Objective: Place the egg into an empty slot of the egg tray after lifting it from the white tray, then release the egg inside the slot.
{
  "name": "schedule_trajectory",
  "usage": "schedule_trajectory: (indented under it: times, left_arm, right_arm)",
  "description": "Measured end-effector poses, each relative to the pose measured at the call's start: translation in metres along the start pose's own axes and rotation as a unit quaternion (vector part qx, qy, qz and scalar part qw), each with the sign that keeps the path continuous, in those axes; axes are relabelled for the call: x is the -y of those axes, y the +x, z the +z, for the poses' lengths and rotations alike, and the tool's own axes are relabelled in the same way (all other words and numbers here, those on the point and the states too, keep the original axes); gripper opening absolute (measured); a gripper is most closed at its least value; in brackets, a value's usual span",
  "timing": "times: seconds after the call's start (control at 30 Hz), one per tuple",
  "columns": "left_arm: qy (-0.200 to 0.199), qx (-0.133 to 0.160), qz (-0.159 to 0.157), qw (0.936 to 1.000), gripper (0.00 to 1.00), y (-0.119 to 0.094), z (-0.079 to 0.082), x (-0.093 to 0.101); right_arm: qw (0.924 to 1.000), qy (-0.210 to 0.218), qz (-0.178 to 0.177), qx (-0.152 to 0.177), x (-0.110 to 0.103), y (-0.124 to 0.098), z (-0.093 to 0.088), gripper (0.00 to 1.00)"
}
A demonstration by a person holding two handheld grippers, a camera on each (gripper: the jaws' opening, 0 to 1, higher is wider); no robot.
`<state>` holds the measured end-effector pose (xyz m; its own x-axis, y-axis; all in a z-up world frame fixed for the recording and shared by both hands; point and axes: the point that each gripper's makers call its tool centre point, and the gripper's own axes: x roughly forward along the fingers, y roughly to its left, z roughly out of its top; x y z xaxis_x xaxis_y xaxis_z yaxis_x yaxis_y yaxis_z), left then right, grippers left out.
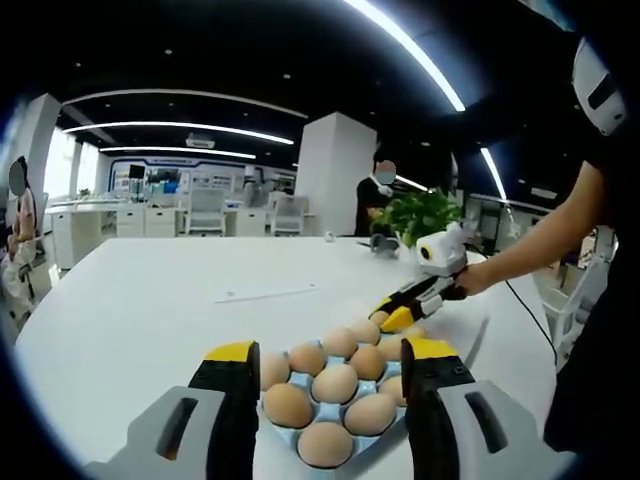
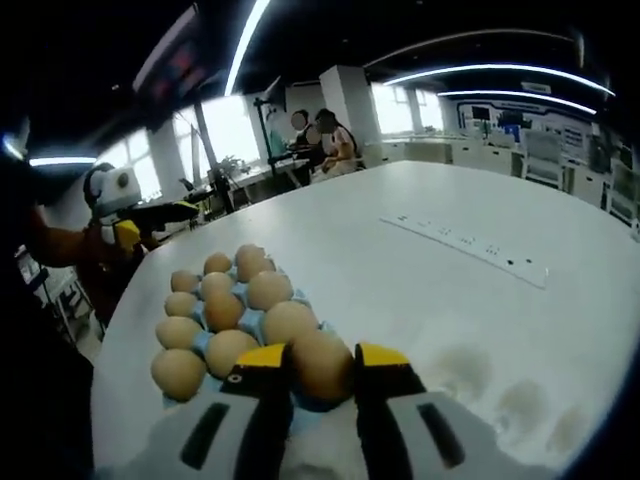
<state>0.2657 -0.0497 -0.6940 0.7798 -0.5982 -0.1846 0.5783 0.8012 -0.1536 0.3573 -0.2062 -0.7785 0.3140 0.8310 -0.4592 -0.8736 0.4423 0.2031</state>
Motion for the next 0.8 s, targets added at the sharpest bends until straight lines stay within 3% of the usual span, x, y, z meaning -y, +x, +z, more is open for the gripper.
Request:
schedule_trajectory:
  times: [0.23,0.33,0.47,0.6,0.7,0.8]
  left_arm:
    - [0.004,-0.001,0.000,1.0000,0.56,0.0006,0.0011,0.0007]
    - [0.005,-0.001,0.000,1.0000,0.56,0.0003,0.0014,0.0010]
    - [0.005,-0.002,0.000,1.0000,0.56,-0.0004,0.0003,0.0014]
    - [0.005,-0.003,-0.001,1.0000,0.55,-0.0005,-0.0001,0.0021]
    - [0.006,-0.003,-0.002,1.0000,0.55,0.0000,0.0001,0.0024]
    - [0.007,-0.002,-0.002,1.0000,0.56,0.0004,0.0012,0.0023]
  right_arm:
    - [0.9998,0.006,0.019,0.001,0.0002,-0.0016,0.0003,0.26]
    - [0.9991,0.034,0.024,0.010,-0.0003,-0.0031,0.0016,0.27]
    - [0.9997,0.013,0.023,0.004,-0.0017,-0.0021,0.0004,0.26]
    - [0.9995,0.018,0.024,0.006,-0.0016,-0.0021,0.0010,0.26]
    - [0.9984,0.046,0.029,0.018,-0.0021,-0.0042,0.0048,0.30]
    - [0.9986,0.033,0.028,0.031,-0.0030,-0.0099,0.0084,0.39]
